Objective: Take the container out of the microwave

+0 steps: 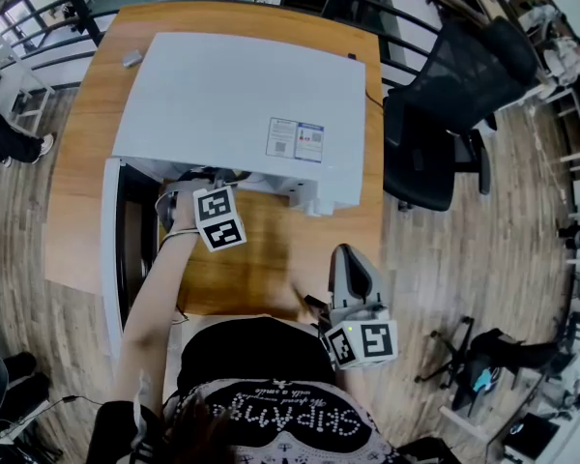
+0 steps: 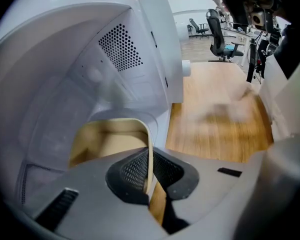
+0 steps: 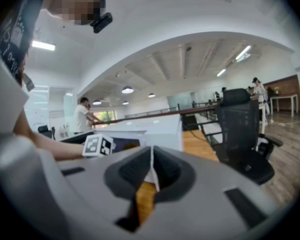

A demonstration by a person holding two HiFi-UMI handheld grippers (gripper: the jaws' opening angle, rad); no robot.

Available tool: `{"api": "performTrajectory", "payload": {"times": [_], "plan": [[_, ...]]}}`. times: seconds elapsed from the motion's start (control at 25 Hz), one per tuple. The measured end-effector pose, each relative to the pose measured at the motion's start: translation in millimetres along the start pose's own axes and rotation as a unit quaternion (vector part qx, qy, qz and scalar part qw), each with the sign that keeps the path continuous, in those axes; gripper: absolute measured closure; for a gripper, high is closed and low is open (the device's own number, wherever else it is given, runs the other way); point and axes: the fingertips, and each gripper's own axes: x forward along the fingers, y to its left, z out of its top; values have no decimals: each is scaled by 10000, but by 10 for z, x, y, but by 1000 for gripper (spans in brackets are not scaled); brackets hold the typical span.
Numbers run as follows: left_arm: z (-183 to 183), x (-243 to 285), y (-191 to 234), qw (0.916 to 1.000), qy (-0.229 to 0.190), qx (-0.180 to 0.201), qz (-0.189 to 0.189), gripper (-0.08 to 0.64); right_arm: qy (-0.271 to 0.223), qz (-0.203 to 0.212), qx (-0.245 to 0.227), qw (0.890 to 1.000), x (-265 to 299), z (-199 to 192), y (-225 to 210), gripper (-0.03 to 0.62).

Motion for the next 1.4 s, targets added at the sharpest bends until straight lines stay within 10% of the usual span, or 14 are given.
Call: {"api": "performTrajectory", "payload": {"times": [1.4], "plan": [[-122, -958, -715, 9998, -8, -205, -1, 522, -292, 301, -206, 9989, -488, 54, 149, 555]]}}
